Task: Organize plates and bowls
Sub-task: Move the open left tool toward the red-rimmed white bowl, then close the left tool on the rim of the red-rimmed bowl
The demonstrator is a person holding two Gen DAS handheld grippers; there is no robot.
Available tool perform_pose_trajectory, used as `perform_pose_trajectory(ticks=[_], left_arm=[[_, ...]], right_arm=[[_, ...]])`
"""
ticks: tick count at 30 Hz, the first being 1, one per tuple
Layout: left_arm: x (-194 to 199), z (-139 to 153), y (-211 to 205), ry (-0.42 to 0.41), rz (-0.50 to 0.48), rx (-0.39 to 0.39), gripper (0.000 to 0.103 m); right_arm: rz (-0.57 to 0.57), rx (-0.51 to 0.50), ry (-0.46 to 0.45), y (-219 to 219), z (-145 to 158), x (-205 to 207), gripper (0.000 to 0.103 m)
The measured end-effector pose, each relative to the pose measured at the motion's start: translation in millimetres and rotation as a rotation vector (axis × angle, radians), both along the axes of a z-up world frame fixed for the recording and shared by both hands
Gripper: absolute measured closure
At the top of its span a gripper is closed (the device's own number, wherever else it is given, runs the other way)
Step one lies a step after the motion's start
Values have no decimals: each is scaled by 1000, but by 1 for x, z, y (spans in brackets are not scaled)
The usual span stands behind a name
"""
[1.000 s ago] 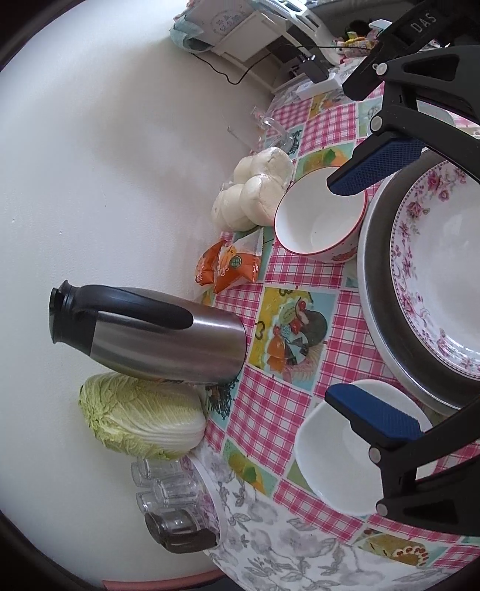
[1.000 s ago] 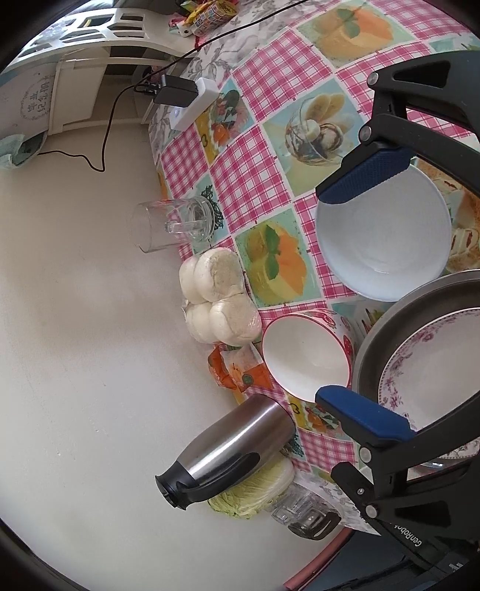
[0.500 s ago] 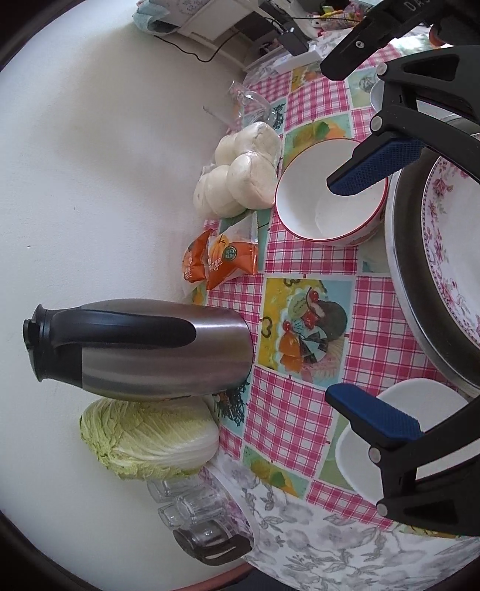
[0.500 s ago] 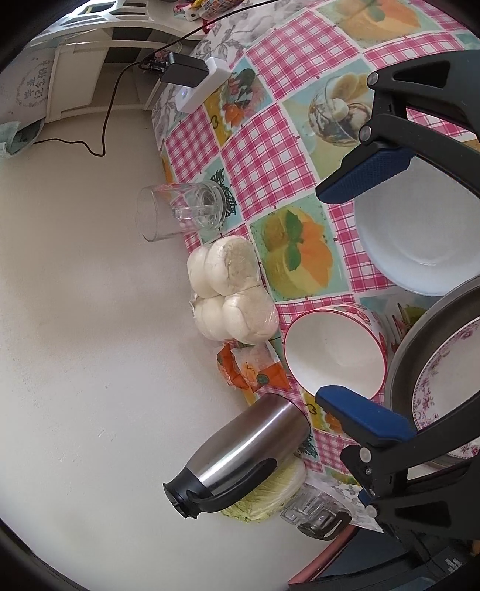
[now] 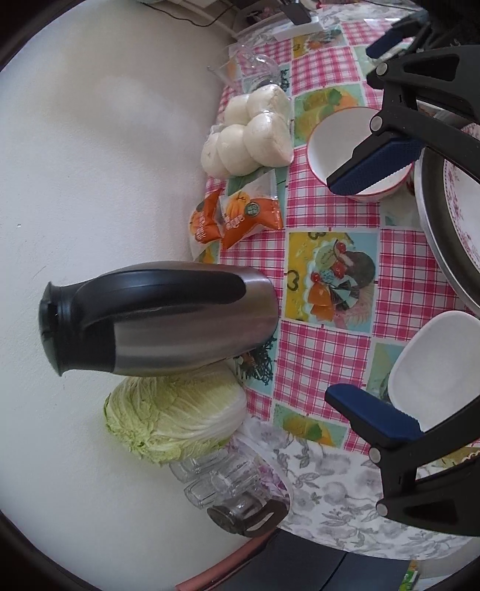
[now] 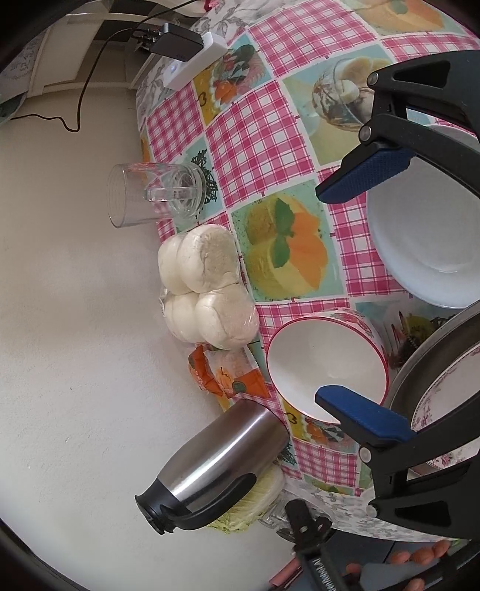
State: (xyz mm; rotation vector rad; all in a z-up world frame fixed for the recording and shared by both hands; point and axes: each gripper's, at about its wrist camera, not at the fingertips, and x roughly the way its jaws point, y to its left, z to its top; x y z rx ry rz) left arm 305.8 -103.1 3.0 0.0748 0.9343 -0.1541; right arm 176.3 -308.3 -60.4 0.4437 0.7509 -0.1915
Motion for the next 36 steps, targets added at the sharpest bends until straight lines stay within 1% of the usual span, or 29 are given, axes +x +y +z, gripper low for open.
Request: perform_pose_trajectory(ticks=[3,5,7,9,11,16,19,20,21,22,23,24,25,27,28,30,31,33,34,35,36], left_arm=[[9,19,1,8,36,-27,0],[13,32,-2,-12,47,-37,0],[15,38,-10,-22,44,-29,0],[15,32,-21,-5,31,-12,0],[15,19,-35,25,15,20,0],[16,-14,-62,98,-13,47,2],[19,-36,-72,151,-11,70,12],[19,-43,-75,168,-13,73,17],[20,-51,-78,188,-21,77,20],[20,-57,-81,201,-26,86,20],[20,-64,-83,216,-32,97,23],[20,-72,-86,234,-36,109,28],[21,-78,-87,251,-37,112,31],[21,-89,-88,287,-41,103,42],[21,-93,-89,299,-44,103,43],[21,-102,-91,322,-50,102,57],[20,-107,-92,333,-50,95,59],[19,-113,-93,351,-55,77,74],[18,-115,-95,355,-62,72,77],[17,-117,-97,355,-71,67,86],[16,-118,-98,355,-77,64,90]], right_arm=[[10,14,12,-1,-5,5,4],[22,26,20,0,-9,8,4],[23,42,31,-1,-14,10,5],[27,64,36,-1,-17,11,8],[27,77,34,-2,-18,12,18],[29,107,43,-3,-21,16,27],[45,108,53,-2,-22,20,33],[51,102,57,-1,-22,22,35],[59,98,63,0,-23,23,35],[65,101,72,0,-24,25,37],[69,108,81,0,-26,27,41],[73,117,92,0,-29,28,43],[80,129,100,0,-32,29,47],[93,154,115,-1,-37,31,53],[95,158,120,-2,-39,31,55],[102,164,128,-1,-41,32,60],[111,167,130,0,-41,32,62],[134,172,135,4,-43,34,65],[147,176,138,5,-44,35,67],[156,183,139,7,-45,36,68],[166,192,139,7,-46,36,69]])
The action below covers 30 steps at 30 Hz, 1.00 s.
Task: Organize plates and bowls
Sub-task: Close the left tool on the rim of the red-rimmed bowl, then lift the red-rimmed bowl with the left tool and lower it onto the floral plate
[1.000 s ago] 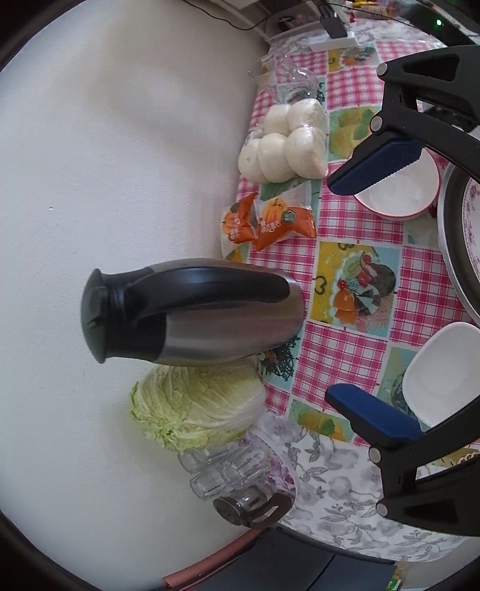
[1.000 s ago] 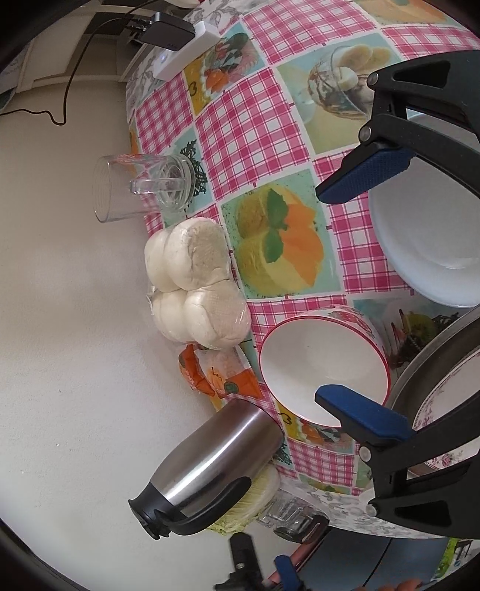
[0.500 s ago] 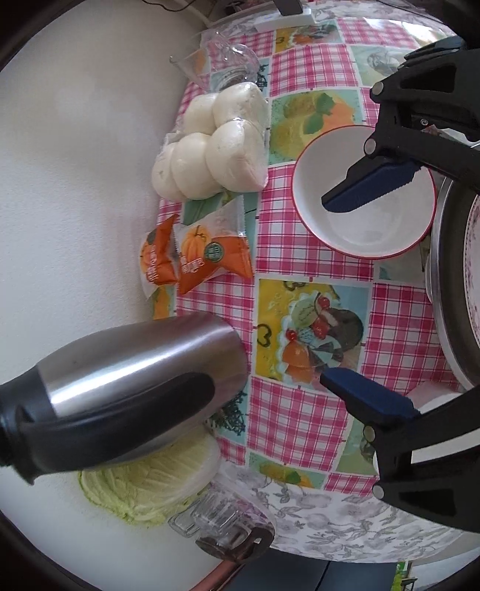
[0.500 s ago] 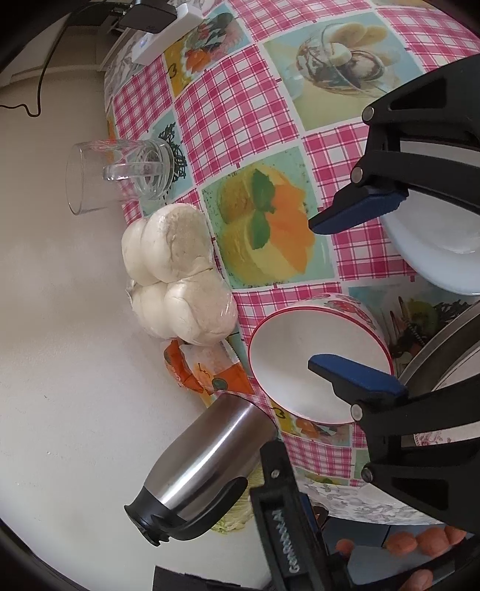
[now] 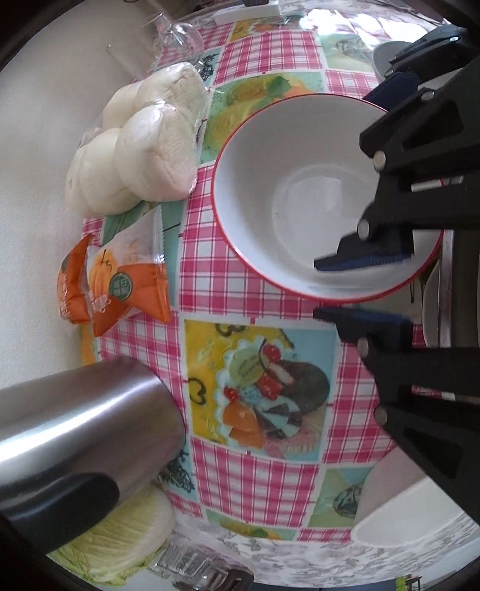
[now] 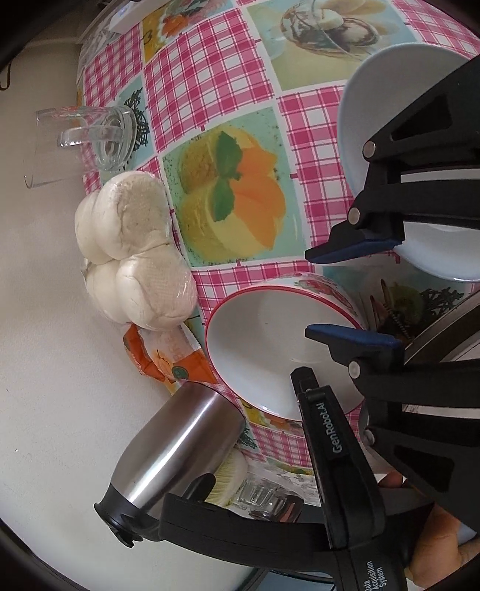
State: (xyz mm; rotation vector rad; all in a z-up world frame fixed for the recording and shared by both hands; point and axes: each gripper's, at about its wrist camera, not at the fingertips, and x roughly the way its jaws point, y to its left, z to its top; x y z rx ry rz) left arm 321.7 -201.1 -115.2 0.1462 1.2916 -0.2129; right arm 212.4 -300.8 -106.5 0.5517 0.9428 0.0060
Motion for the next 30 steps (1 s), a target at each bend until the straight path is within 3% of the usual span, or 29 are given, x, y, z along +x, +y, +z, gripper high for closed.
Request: perform_pose_trajectory(ticks=[8,15,22,30], left_arm=[[-10,6,2,-49,-9,-46,94],[-20,37,17,-137,-8,-79,94],[-42,74,30,-223,4,-141,94],[-79,109,57,-237,64,-267,92]], right_arm=[[4,8,-11,4,1,-3,75],[17,-2,-56,9,19,-12,75],[20,-54,-127,20,60,-35,75],[34,-184,-192,45,116,-72,75]])
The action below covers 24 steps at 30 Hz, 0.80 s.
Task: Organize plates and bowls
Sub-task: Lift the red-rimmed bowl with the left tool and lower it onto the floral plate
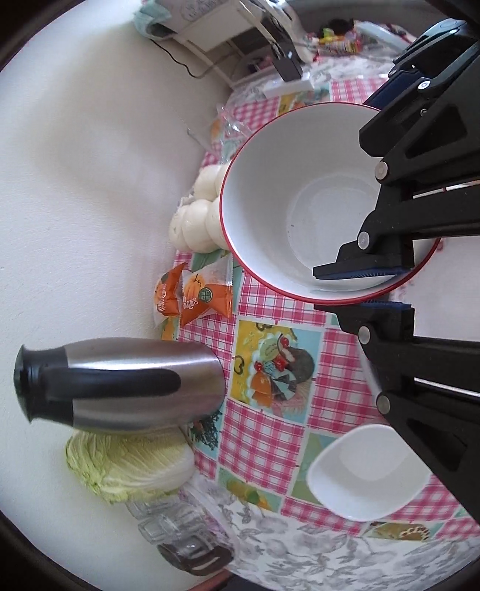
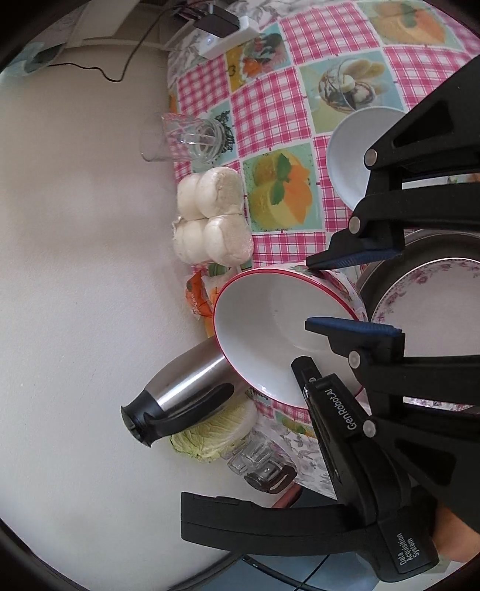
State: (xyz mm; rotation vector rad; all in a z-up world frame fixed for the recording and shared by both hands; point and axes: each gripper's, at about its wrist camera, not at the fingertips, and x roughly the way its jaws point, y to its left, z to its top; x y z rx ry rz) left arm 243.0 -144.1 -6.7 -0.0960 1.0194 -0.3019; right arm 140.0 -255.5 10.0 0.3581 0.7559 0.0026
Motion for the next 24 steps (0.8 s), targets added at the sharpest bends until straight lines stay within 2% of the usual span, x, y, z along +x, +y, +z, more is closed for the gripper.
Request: perform_pose_trajectory(ticks=[14,17,24], left_arm=[[-81,36,50,-64,98,-109,91],[-92,38,61,-62,117,-141,91],[-112,32,77,-59,128,-162,91]], right_arm=[[50,-86,-24,44,42,-65,75],[56,-105,-29,54,48,-76,75],[73,-134,-11,72,47,-93,75]])
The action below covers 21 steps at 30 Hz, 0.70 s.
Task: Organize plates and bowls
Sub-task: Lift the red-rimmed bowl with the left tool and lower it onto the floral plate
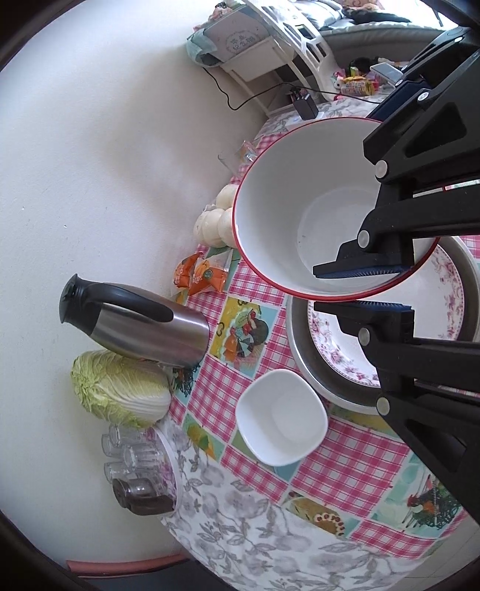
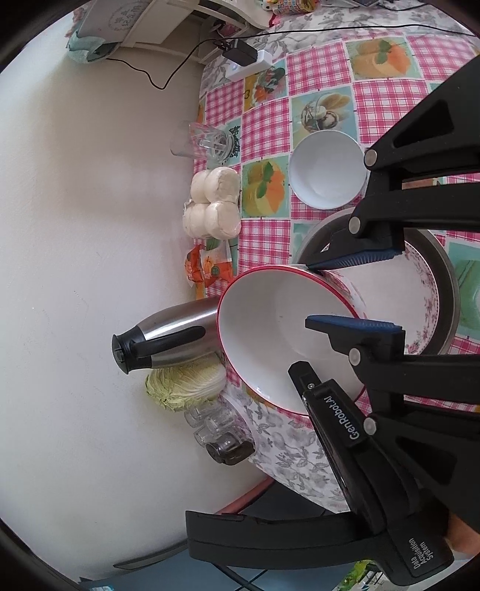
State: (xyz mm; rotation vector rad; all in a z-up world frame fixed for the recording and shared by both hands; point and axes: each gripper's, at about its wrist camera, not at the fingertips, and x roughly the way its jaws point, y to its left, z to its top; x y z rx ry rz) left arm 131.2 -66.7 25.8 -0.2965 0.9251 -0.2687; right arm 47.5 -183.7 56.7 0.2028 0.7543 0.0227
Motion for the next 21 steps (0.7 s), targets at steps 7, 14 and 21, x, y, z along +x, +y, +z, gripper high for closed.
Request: perform_pose_trajectory(ticks=[7,14,21], left_arm=[[-4,-18,15,33,6,-26,90],[-8,-35,30,75,23,-43,89],[-4,-55,43,142,50,-57,89]], right_arm=[[12,-38,30,17,-12,-2,75],[34,-69,66,31,-25,1,75],[57,-75,115,42,-44,9,75]])
